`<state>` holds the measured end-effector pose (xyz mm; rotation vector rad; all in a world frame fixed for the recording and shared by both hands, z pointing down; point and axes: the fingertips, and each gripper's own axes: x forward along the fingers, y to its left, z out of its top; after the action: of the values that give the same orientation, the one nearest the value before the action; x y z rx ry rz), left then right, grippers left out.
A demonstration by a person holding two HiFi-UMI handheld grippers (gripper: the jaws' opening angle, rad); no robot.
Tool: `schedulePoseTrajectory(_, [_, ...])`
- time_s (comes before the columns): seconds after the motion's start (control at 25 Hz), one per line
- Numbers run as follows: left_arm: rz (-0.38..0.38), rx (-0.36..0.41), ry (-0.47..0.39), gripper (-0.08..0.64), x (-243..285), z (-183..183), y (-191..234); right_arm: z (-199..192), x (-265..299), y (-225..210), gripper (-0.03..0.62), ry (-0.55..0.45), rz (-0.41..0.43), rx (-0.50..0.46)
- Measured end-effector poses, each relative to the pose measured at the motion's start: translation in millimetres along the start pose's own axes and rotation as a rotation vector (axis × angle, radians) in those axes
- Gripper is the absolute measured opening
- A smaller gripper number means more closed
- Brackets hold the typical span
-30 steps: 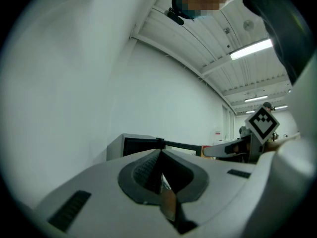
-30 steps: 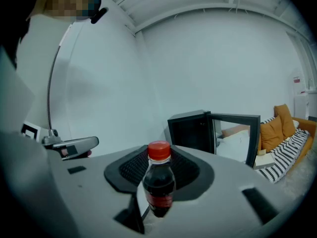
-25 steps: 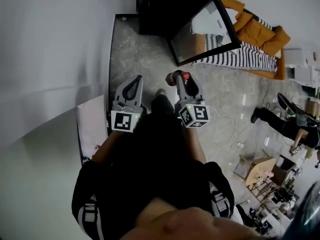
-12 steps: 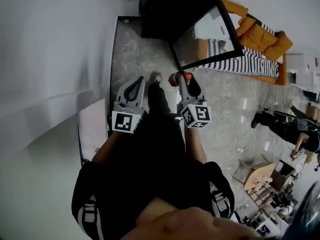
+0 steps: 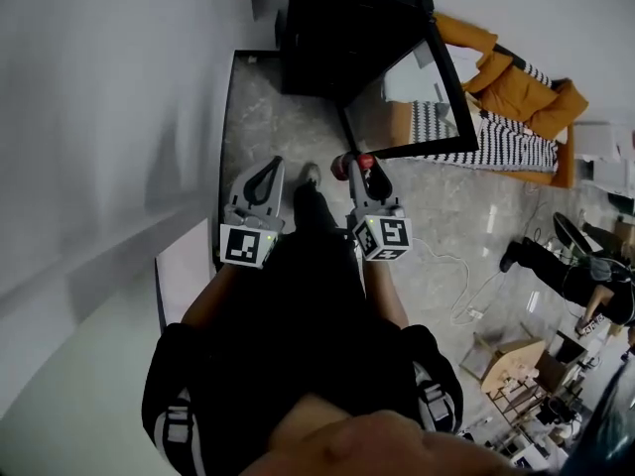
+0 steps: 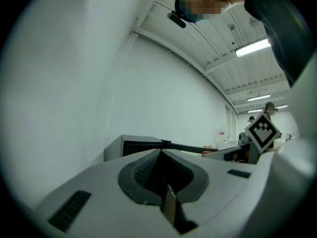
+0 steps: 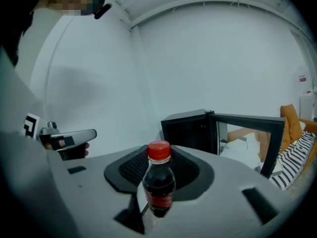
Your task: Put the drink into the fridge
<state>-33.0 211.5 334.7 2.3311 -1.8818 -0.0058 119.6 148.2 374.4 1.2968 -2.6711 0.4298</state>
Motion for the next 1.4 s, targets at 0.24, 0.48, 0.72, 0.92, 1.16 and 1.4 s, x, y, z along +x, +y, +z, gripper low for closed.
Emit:
schedulePoseTrajectory(0.24, [0.003, 0.027, 0.019, 0.005, 65, 8, 2, 14, 46, -39, 0.129, 0.008, 0.034, -0.014])
schedulePoseTrajectory(0.48, [0.032, 0.024, 0.033, 0.005, 120, 13, -2, 20, 83, -81, 0.129, 0.046, 0.07, -0.037])
schedulePoseTrajectory(0.72, [0.075, 0.028, 0.028, 0.005, 164, 20, 2, 33, 120, -113, 0.128, 0.034, 0.104, -0.056])
schedulePoseTrajectory(0.92, [0.098, 0.034, 0.018, 0.005, 192, 20, 8, 40, 147, -132, 0.127, 0.019, 0.125, -0.068])
schedulePoseTrajectory(1.16, [0.097, 0.034, -0.026, 0.005, 218, 31, 23, 36, 169, -148, 0.127, 0.045, 0.101, -0.07])
schedulePoseTrajectory(1.4, [0.043, 0.024, -0.044, 0.005, 252, 26, 41, 34, 193, -160, 0.127, 0.034, 0.057, -0.055])
